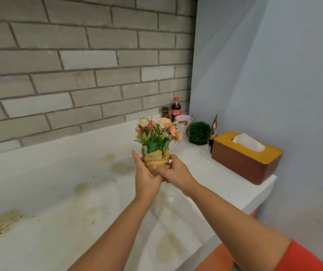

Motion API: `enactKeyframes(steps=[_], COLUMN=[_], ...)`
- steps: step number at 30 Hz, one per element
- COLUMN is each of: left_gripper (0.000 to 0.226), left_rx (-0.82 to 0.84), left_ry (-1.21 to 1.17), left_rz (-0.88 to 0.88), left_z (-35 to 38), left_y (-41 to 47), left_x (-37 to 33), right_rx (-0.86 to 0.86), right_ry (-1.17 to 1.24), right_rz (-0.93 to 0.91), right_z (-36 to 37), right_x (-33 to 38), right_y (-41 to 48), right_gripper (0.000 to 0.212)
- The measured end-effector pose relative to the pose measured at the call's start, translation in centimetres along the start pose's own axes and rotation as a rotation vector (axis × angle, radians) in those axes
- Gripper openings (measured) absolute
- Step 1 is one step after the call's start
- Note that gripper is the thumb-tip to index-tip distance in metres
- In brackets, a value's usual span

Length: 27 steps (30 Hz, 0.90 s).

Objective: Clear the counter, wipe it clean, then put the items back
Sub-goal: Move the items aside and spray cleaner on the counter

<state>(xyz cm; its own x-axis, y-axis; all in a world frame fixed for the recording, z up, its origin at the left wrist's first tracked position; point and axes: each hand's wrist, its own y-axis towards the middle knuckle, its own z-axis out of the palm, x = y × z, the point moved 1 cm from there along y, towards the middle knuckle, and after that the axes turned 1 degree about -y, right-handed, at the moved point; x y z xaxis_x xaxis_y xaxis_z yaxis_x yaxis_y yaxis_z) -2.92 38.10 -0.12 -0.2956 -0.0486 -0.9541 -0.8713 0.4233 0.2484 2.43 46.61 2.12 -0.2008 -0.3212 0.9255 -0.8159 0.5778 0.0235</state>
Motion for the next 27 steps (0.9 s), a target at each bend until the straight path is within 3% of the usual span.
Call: enactKeyframes(steps=[2, 6, 12, 19, 24, 27], left_gripper=[0.116, 0.084, 0.070, 0.085, 0.073, 0.072], left_rx=[0.038, 0.120, 0.209, 0.252, 0.210, 0.184], left_ry=[0.017, 0.040, 0.035, 0.077, 0.037, 0.071], left_rz=[-0.017, 0.018, -0.007, -0.054, -0.100, -0.108], left_z=[1.7, 4.4, 7.6, 10.8, 13.0, 14.7], left_y=[0.4, 2.1, 5.8, 9.5, 11.8, 13.2], left_x=[0.1, 0.4, 1.5, 3.0, 4.0, 4.8], right_rx=[-0.012, -0.053, -0.097, -0.144, -0.123, -0.099], right_ry=[0.009, -0.017, -0.062, -0.077, -0.120, -0.127], right_rz=[0.022, 0.046, 0.062, 0.077, 0.044, 0.028], right_z=[-1.5, -3.8, -6.0, -7.4, -8.1, -8.5], right_x=[-1.1, -2.4, -4.1, -5.6, -6.9, -8.2], right_y=[0.6, 2.5, 5.9, 9.7, 13.0, 15.1], right_gripper=[0.046, 0.050, 0.049, 0.050, 0.050, 0.061])
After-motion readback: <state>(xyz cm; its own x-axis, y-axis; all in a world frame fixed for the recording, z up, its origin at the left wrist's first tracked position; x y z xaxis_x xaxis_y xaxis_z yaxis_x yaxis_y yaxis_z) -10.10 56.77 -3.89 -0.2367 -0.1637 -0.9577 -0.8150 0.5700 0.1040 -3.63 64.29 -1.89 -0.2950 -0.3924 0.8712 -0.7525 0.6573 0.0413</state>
